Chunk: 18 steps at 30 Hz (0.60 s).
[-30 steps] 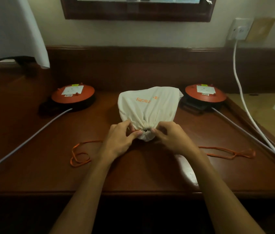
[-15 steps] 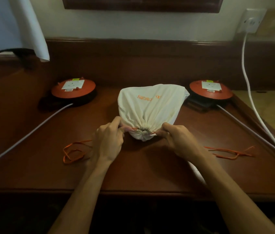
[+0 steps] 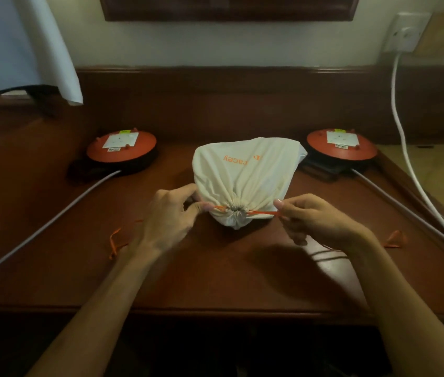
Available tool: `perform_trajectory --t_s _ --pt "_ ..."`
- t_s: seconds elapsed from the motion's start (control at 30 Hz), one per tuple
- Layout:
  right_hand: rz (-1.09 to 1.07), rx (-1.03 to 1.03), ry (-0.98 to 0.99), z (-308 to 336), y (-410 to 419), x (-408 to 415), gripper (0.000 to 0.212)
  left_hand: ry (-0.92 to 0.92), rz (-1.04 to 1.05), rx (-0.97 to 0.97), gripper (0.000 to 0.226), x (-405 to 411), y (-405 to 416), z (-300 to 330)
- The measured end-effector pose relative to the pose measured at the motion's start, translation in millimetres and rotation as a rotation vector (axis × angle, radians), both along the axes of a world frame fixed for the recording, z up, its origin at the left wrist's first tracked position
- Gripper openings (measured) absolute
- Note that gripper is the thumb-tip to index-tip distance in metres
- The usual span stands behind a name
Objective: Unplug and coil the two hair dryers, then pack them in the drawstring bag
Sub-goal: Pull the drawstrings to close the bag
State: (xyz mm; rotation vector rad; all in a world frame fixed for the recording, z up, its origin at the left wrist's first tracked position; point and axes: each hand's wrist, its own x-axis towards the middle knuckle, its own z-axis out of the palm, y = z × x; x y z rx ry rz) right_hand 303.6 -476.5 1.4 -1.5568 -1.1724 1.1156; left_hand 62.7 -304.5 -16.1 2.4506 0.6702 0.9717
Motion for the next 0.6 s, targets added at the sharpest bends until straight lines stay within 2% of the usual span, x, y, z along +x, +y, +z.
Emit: perform_trajectory --t_s 0.1,0.2,0.27,0.37,0.47,0.6 --pt "0.116 -0.100 0.001 21 -27 18 0.048 0.227 0.005 -0.079 0.024 -14 2 28" --pt "0.123 -0.185 -0.149 44 -52 39 0.044 0.600 -0.024 -0.223 0.027 -34 10 59" --pt "0.098 -0.197 -0.217 60 -63 52 0.034 0.748 -0.066 -0.302 0.026 -46 19 75" --pt "-0.037 -0.170 -0.296 91 -70 67 0.017 0.785 -0.088 -0.352 0.028 -58 39 103" --pt "-0.203 -0.113 -0.447 118 -57 89 0.017 0.818 -0.066 -0.353 0.030 -51 66 138" --pt "-0.279 -0.042 -0.637 148 -12 113 0.019 0.974 0.015 -0.217 0.029 -22 108 185"
